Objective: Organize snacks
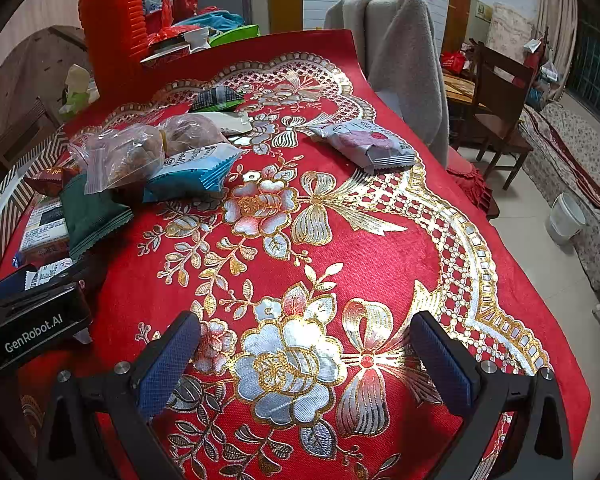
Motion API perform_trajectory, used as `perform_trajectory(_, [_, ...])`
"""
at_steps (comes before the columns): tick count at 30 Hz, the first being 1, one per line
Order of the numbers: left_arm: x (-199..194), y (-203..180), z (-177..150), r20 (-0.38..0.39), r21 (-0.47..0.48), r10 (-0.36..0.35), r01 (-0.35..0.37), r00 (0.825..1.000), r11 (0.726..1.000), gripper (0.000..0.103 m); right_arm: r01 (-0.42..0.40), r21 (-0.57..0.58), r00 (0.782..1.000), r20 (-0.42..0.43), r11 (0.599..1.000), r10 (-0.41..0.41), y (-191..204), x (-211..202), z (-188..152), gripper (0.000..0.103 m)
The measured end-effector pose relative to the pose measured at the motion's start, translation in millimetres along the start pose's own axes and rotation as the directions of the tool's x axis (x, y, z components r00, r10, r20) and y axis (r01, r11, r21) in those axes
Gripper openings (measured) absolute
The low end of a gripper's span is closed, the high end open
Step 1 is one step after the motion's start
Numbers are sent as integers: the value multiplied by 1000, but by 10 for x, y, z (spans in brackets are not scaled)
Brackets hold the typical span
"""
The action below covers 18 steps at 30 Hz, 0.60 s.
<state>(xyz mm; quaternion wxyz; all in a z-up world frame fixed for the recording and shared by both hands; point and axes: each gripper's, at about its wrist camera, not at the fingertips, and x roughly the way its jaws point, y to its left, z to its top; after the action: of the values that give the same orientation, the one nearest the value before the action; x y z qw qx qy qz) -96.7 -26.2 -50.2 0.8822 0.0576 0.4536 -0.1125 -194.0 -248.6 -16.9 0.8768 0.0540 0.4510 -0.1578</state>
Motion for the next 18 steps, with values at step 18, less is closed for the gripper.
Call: perform_trajectory(18, [-110, 340, -100, -3, 140, -303, 300, 953, 944, 102, -109, -44, 993, 39, 993, 111, -323, -144, 58, 92])
